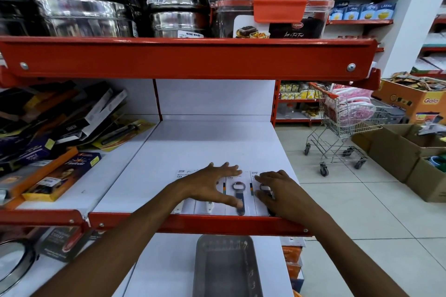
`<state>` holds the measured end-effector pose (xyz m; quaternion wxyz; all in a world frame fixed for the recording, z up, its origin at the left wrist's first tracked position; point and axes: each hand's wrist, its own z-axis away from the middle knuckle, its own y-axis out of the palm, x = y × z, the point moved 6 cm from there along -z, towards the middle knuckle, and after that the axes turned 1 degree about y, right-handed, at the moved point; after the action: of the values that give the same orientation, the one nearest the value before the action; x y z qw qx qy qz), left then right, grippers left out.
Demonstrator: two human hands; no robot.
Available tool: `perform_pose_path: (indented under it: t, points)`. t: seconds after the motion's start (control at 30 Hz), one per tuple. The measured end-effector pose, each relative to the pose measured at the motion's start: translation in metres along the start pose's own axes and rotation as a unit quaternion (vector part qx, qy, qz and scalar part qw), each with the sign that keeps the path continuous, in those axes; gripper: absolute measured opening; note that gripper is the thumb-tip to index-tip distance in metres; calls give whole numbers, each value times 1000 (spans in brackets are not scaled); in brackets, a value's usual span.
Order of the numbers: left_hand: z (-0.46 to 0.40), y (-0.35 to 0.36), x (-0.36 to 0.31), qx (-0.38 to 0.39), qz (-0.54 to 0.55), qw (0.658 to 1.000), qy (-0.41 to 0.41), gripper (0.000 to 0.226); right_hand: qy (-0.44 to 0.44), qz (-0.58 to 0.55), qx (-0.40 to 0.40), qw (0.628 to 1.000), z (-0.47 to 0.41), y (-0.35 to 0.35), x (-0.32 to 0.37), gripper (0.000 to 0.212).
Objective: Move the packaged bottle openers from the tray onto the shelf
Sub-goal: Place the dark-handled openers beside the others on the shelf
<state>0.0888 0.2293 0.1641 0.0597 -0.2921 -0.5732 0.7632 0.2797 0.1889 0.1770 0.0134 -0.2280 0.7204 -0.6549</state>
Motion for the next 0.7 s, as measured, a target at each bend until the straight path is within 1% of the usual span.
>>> perform_pose_path:
  t: [0.1, 0.2, 0.4, 0.5, 0.57, 0.63, 0.7]
  points:
    - [11, -7, 17, -15, -17, 1000, -12, 93, -7, -17, 7, 1000, -2, 4, 9, 51]
    - [27, -7, 32, -3, -60, 998, -28, 96, -5, -11, 32, 999, -4, 13, 14, 49]
    - [36, -2, 33, 0, -47, 998, -36, 93, -4, 0, 36, 999, -5, 15, 13, 48]
    - [42, -9, 35, -27, -31, 999, -23, 90, -3, 5, 31, 999, -5, 14, 14, 50]
    - [52, -13, 46, -42, -45, 997, -37, 92, -7, 12, 29, 999, -7, 13, 17, 51]
    - [63, -11, 60, -38, -68, 995, -55, 94, -8, 13, 34, 999, -9, 14, 21, 50]
    - [68, -6, 69, -28, -81, 995, -57, 95, -4, 10, 44, 999, -11, 14, 20, 47]
